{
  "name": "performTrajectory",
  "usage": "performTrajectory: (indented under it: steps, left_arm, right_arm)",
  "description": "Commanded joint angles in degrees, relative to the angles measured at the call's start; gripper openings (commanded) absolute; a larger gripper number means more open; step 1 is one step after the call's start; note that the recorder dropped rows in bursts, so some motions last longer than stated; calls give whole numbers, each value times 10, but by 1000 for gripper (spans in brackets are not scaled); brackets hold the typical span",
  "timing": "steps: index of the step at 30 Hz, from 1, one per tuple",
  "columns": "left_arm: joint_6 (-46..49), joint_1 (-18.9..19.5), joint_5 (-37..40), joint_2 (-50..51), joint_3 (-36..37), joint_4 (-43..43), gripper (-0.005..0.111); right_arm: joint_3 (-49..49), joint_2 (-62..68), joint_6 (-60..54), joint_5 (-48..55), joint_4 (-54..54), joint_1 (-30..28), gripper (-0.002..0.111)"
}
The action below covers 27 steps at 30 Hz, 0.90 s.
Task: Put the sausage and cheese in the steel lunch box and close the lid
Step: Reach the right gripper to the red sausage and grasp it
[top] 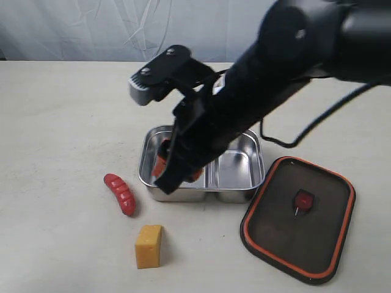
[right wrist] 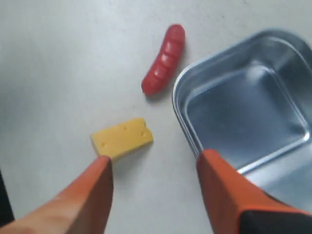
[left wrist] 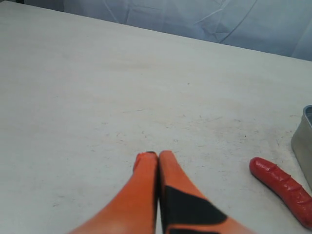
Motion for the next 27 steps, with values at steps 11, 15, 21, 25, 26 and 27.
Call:
performTrajectory:
  steps: [11,15,21,25,26,27]
  left_arm:
    - [1,0,-7,-2,4,4,0]
    - [1,0,-7,-2,4,4,0]
    - [1,0,-7,-2,4,4,0]
    - [1,0,-7,-2,4,4,0]
    - [1,0,-7,-2,4,4,0]
    - [1,0,-7,-2,4,4,0]
  right_arm:
    - [-250,283,-5,-66,-67,87,53]
    - [-287,321,-3,-52,-72,87,53]
    - [-328,374,42,-21,-113,87,53]
    - [-338,397,47,6,-121,87,53]
    - [-339,399,47,9,-121,87,53]
    - [-340,403,52,13,-122,87,53]
